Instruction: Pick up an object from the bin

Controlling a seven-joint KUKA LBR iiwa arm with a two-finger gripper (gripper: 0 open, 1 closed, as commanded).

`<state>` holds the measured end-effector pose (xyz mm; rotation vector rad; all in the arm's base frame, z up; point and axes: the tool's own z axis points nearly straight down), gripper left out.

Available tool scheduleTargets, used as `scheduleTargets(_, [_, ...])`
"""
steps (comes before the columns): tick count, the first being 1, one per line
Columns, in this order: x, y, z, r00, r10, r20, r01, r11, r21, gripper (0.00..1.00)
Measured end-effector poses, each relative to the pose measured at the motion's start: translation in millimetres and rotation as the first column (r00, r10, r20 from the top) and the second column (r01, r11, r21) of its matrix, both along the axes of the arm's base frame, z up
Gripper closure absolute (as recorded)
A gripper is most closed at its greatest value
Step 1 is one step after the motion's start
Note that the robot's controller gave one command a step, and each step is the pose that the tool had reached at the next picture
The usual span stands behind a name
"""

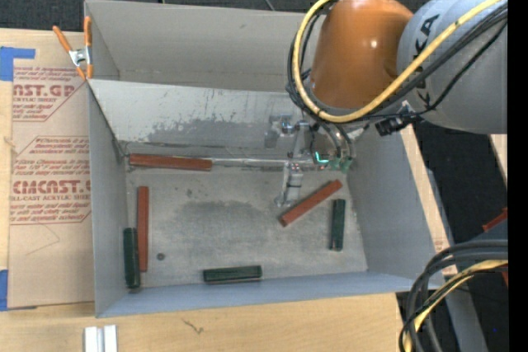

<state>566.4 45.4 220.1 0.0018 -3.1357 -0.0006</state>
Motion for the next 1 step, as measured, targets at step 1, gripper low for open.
scheduleTargets(1, [1.5,-0.1,4.9,1.0,-0.001,0.008,0.001,1.0,0.001,0.0])
